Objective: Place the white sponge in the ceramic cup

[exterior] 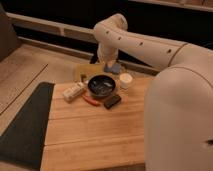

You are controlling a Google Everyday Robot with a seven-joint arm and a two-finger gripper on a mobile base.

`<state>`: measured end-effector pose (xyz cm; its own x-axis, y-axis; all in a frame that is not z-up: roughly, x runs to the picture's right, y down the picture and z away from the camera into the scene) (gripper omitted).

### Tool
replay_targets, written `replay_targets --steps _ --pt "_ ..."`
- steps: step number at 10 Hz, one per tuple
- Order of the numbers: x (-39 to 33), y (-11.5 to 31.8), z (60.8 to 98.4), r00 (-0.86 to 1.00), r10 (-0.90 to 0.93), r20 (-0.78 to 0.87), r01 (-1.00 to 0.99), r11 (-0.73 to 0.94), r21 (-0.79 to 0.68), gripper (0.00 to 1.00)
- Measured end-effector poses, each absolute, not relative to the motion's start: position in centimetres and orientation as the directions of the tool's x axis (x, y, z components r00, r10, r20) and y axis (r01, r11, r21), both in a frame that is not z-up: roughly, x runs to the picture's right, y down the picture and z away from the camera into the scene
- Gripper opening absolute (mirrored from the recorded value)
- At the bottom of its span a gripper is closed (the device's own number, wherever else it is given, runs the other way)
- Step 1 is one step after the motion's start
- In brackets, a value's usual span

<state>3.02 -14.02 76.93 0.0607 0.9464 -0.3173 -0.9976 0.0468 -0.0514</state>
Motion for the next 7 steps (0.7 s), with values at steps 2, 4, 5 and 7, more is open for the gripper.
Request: replay_targets --steps 2,4,5,7 --pt "7.6 -16.5 77.4 0.009 0.959 -0.283 -0.999 0.022 0.046 0.02" --pt "9.7 -18.2 77.9 -0.022 0.968 -0.250 -0.996 0.000 0.086 0.02" --pt "10.6 -18.6 78.6 -0.041 0.971 -0.237 -0.996 -0.021 0.086 0.02" --pt "10.6 -18.6 80.2 -0.040 0.973 -0.228 -0.998 -0.030 0.049 0.02"
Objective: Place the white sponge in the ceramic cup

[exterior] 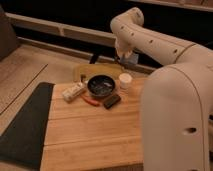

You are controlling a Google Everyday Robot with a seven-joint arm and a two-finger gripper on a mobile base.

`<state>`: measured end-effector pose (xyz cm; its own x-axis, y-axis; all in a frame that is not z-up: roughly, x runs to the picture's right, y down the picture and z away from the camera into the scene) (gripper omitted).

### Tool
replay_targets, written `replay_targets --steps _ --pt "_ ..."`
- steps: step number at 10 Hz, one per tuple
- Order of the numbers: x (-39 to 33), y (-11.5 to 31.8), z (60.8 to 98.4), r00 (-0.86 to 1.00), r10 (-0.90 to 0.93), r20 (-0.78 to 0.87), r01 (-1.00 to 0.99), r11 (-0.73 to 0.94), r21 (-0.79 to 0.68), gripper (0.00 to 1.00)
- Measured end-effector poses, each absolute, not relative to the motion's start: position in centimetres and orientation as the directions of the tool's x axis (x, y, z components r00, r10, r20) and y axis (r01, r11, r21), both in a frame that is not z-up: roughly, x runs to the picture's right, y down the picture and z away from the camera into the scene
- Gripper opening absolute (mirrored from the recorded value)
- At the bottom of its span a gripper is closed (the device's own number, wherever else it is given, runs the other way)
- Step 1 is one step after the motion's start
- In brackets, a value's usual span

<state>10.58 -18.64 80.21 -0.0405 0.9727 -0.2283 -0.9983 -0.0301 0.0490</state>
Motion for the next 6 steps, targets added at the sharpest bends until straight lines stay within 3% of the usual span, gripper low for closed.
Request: replay_targets --steps 6 --pt "11.9 -16.2 84.6 -0.068 0.963 -0.262 -0.997 -0.076 -0.023 0.02"
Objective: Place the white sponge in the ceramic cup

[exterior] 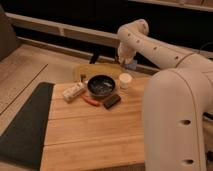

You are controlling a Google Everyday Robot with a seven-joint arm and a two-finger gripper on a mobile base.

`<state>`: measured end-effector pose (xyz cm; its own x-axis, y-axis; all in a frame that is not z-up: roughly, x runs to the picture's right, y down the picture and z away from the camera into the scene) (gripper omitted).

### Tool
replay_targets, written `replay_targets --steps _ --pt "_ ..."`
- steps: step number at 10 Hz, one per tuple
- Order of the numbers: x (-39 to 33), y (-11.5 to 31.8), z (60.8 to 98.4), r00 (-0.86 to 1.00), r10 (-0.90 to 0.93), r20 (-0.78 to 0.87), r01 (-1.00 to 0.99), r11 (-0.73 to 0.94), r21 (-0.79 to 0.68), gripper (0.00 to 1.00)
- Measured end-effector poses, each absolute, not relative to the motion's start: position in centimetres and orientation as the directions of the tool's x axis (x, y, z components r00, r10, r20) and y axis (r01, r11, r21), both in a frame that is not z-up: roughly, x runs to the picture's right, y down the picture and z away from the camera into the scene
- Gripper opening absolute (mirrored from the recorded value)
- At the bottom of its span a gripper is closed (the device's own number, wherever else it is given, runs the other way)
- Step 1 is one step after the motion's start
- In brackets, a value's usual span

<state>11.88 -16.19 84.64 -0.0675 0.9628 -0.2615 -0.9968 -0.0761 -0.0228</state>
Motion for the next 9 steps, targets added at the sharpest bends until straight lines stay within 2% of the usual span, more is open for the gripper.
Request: replay_targets --steps 9 --pt "10.1 -13.0 89.7 -0.026 0.931 -0.363 -0.993 -0.065 -0.096 0.02"
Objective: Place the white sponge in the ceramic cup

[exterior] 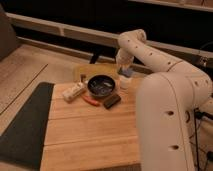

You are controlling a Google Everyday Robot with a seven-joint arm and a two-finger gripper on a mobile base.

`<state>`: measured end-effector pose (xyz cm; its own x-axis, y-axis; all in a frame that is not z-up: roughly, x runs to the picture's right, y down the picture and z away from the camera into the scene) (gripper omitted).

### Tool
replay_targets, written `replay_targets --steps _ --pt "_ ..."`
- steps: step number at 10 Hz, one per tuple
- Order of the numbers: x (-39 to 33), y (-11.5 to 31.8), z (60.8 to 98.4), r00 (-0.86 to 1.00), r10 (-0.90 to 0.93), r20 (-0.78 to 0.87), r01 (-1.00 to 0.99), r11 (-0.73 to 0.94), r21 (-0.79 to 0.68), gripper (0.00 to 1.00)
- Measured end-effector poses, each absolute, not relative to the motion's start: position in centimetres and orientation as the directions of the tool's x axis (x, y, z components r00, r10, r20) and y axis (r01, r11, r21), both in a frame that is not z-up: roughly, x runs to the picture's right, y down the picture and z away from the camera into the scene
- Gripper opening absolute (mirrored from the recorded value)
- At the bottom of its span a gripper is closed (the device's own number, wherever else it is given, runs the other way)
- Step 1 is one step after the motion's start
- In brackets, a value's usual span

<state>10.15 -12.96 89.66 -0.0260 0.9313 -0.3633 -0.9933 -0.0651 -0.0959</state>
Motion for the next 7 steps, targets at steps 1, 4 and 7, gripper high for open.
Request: replay_targets --steps 1,4,7 --pt "9.8 -13.1 89.9 -0.019 0.931 -0.365 -0.993 -0.061 -0.102 0.02" --pt "8.6 -13.4 90.7 -0.014 0.930 -0.368 -0.989 -0.068 -0.132 0.02" --pt "7.6 -14.1 90.4 -0.036 0.936 -0.349 -0.981 -0.099 -0.166 0.02"
